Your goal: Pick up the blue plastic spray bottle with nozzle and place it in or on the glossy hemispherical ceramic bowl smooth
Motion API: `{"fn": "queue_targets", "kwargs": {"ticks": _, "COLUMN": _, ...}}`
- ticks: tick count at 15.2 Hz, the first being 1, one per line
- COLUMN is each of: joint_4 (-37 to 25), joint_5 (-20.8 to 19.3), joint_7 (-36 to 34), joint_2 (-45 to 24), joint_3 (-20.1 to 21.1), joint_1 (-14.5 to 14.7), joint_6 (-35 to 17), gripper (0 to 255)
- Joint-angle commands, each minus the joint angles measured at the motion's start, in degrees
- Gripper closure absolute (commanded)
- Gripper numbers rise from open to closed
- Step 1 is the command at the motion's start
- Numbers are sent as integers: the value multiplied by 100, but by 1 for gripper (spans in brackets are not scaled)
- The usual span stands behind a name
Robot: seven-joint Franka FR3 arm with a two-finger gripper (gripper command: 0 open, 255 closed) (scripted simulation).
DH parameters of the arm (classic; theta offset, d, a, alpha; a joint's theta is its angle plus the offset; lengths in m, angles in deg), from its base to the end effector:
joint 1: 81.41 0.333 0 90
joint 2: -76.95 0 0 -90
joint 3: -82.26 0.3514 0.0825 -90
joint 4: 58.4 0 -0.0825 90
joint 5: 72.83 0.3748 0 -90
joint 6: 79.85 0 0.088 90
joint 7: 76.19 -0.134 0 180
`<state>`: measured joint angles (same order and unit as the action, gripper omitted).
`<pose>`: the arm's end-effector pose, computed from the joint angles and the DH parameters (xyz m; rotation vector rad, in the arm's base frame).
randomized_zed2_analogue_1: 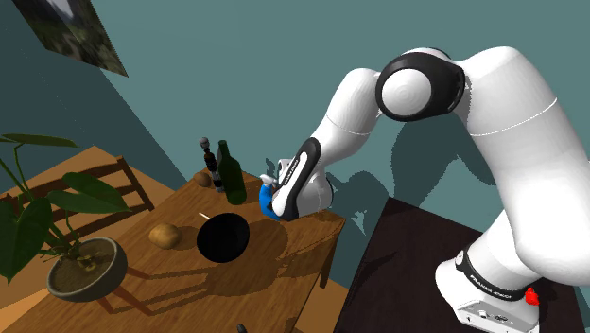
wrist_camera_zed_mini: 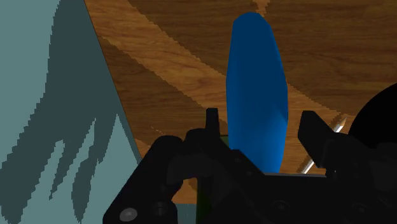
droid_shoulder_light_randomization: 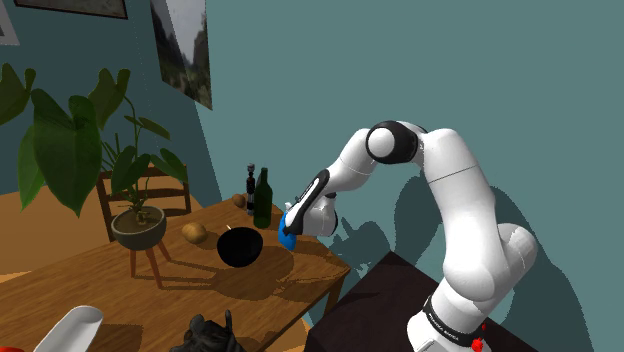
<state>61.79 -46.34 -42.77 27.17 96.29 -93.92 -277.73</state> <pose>0.5983 -0.0413 0.0659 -3.0547 -0.0073 -0.7271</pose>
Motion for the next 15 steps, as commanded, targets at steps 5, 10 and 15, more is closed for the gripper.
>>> {"fn": "queue_targets", "kwargs": {"ticks": 5, "joint_4": 1, "joint_5": 0, "joint_7": 0, "joint_2": 0, "joint_3": 0, "joint_1": -1, "joint_6": 0, "gripper": 255}}
{"fn": "queue_targets", "kwargs": {"ticks": 10, "joint_4": 49, "joint_5": 24, "joint_7": -2, "joint_2": 88, "joint_3": -11, "joint_1": 14, "joint_6": 38, "gripper": 255}}
{"fn": "queue_targets", "kwargs": {"ticks": 15, "joint_4": 280, "joint_5": 149, "joint_7": -14, "joint_2": 533, "joint_3": -87, "joint_1": 105, "joint_6": 250, "gripper": 255}}
